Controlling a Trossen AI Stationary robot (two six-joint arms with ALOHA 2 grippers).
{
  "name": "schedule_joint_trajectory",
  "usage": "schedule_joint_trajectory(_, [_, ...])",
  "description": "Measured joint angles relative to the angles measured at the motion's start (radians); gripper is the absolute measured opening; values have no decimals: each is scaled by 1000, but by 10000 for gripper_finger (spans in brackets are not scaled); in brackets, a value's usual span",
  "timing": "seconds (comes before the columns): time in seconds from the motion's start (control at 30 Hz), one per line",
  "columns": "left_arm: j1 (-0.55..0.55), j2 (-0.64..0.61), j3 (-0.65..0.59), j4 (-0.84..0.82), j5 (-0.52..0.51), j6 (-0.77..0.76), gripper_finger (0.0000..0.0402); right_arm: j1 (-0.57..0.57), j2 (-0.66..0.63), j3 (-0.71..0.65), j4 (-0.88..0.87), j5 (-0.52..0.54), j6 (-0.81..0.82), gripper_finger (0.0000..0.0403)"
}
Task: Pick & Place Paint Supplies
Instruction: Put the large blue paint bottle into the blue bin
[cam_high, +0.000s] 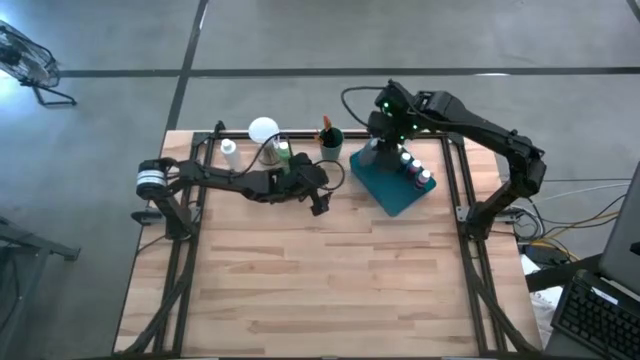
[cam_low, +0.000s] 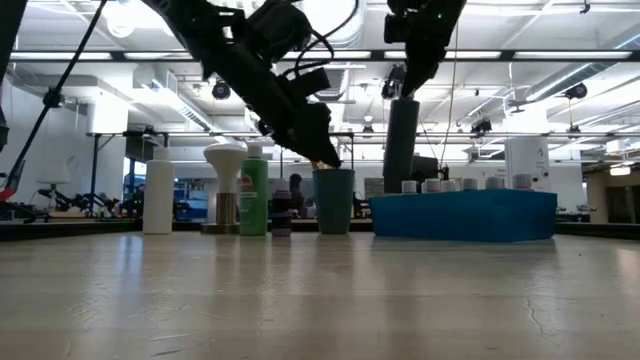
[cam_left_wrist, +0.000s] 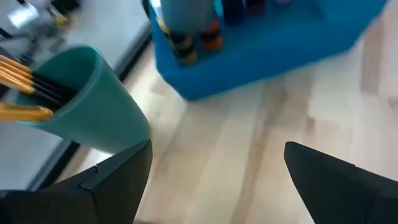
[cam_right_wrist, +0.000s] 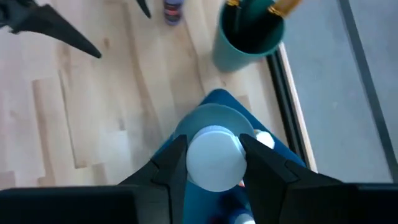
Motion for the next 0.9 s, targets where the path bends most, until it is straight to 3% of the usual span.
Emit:
schedule_joint_trajectory(0.2, [-4, -15, -63, 139, -32, 21, 369, -36, 25, -1, -12, -99, 11, 118])
schedule_joint_trajectory(0.43, [-21, -24, -109, 231, -138, 95, 369, -48, 60, -1, -16, -95, -4, 118])
schedule_joint_trajectory(0.57, [-24, -35, -156, 333, -144, 114, 369, -53, 74, -1, -15, -96, -19, 118])
schedule_joint_trajectory(0.9, [-23, -43, -192, 366, -148, 101, 369, -79, 76, -1, -12, -96, -30, 118])
